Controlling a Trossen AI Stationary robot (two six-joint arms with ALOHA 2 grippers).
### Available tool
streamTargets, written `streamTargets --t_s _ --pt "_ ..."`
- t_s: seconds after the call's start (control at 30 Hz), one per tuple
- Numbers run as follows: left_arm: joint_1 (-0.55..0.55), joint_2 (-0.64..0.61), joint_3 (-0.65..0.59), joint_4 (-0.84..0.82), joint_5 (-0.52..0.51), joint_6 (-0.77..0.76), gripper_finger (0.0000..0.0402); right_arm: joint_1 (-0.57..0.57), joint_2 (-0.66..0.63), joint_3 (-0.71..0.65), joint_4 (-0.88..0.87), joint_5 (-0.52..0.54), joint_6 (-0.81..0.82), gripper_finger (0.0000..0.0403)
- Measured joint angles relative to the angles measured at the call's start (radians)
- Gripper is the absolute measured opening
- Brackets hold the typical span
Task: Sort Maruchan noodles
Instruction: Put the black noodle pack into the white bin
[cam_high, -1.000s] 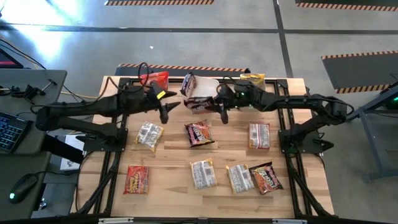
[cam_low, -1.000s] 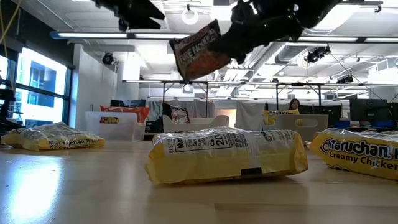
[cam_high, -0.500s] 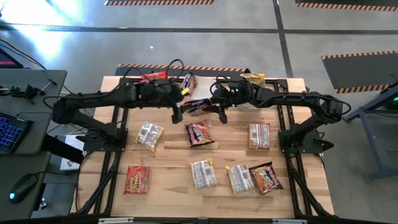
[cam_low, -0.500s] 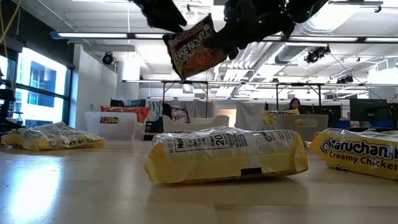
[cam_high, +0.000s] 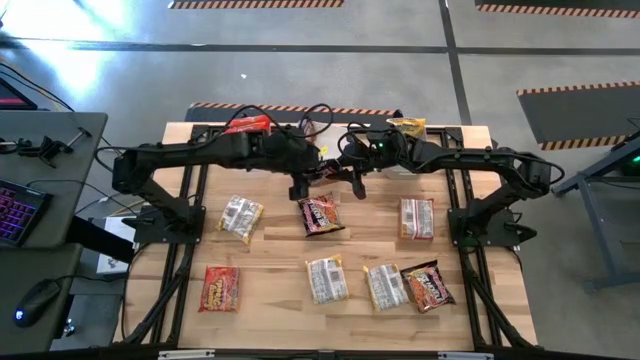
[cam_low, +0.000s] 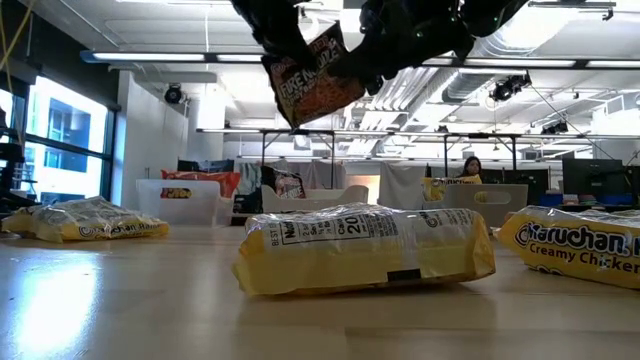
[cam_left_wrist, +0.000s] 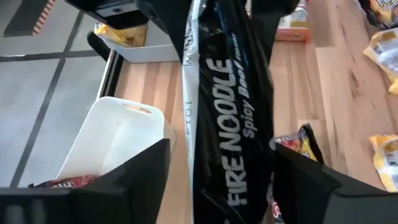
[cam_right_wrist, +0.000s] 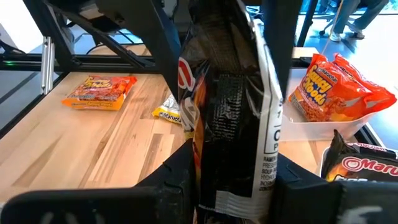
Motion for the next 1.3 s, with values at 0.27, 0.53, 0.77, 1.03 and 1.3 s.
streamTargets --t_s 0.27,0.53,0.77,1.03,1.3 --pt "0.023 -0.005 0.002 -0.015 0.058 0.0 0.0117 0.0 0.0 0.0 -0.002 0.014 0.002 0.0095" --pt "0.09 -0.007 0.002 -0.028 0.089 -0.018 0.0054 0.0 -0.013 0.0 -0.025 0.192 0.0 0.0163" --pt "0.194 -0.007 0.002 -0.046 0.088 -0.115 0.005 -0.042 -0.092 0.001 -0.187 0.388 -0.041 0.0184" --pt "0.353 0.097 0.002 0.007 0.072 -0.319 0.0049 -0.093 -0.076 0.001 -0.321 0.431 -0.022 0.0082" --pt "0.402 0.313 0.179 -0.022 0.064 -0.39 0.0049 -0.092 -0.074 0.001 -0.283 0.421 -0.026 0.0013"
